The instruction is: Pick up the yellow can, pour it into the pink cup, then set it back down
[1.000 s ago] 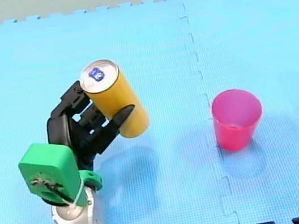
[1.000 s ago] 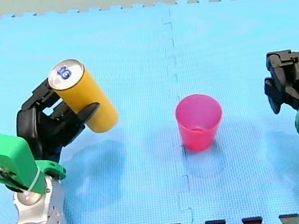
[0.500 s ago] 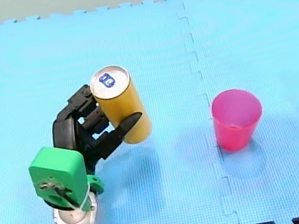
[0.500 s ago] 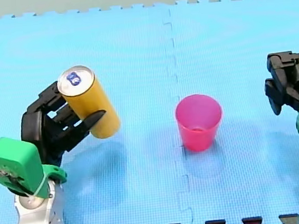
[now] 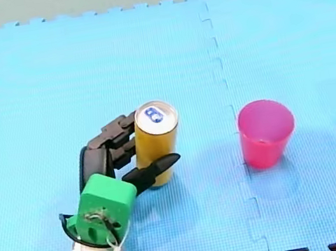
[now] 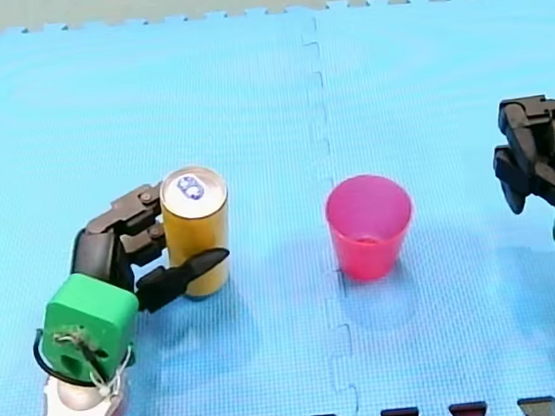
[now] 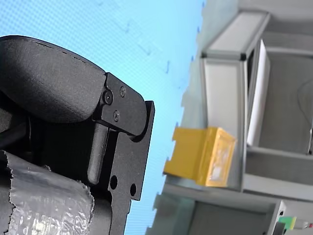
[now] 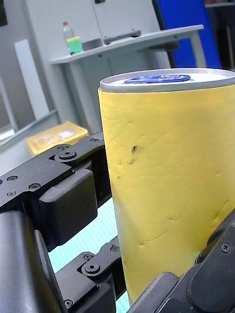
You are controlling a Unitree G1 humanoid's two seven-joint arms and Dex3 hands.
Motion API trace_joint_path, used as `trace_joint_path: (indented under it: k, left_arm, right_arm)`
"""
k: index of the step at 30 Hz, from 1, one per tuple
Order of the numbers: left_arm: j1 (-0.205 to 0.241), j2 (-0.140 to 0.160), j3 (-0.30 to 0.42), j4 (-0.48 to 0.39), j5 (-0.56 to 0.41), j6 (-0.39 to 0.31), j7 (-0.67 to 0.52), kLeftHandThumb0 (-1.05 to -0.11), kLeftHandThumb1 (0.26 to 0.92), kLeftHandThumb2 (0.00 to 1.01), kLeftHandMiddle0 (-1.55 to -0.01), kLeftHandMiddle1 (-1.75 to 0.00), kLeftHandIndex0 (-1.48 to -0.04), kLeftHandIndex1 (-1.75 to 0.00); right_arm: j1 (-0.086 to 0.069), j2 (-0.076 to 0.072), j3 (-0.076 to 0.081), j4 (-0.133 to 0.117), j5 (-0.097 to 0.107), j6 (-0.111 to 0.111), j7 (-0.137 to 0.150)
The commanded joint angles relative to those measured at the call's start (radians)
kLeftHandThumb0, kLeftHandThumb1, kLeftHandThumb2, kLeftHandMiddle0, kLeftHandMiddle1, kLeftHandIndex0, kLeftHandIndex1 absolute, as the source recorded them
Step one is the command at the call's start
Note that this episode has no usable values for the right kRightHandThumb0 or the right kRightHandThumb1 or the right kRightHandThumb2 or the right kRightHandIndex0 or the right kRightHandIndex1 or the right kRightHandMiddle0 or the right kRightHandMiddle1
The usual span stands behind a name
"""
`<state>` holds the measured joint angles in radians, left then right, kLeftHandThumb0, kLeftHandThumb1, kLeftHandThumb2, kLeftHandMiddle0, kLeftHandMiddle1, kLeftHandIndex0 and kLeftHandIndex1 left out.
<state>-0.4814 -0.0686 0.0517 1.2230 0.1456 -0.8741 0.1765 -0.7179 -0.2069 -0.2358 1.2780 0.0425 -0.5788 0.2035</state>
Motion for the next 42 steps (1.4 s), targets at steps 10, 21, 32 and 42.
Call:
trace_joint_path:
  k: [10,21,32,42]
  left_arm:
    - [0.006,-0.030,0.072,0.018,-0.136,0.045,-0.153,-0.363,0.800,0.00,-1.30,0.00,-1.21,0.00]
    - [0.034,-0.037,0.144,0.030,-0.239,0.088,-0.297,-0.363,0.795,0.00,-1.31,0.00,-1.20,0.00]
    - [0.041,-0.037,0.148,0.034,-0.231,0.072,-0.295,-0.359,0.788,0.00,-1.29,0.00,-1.20,0.00]
    - [0.056,0.003,0.049,0.040,-0.042,-0.001,-0.060,-0.361,0.788,0.00,-1.28,0.00,-1.20,0.00]
  right_arm:
    - [0.004,-0.018,-0.009,-0.001,0.012,-0.003,0.012]
    - [0.004,-0.023,-0.007,-0.002,0.010,-0.003,0.007]
    - [0.001,-0.025,-0.002,-0.002,0.005,-0.003,-0.001]
    - [0.000,-0.022,0.002,-0.004,0.006,-0.003,-0.006]
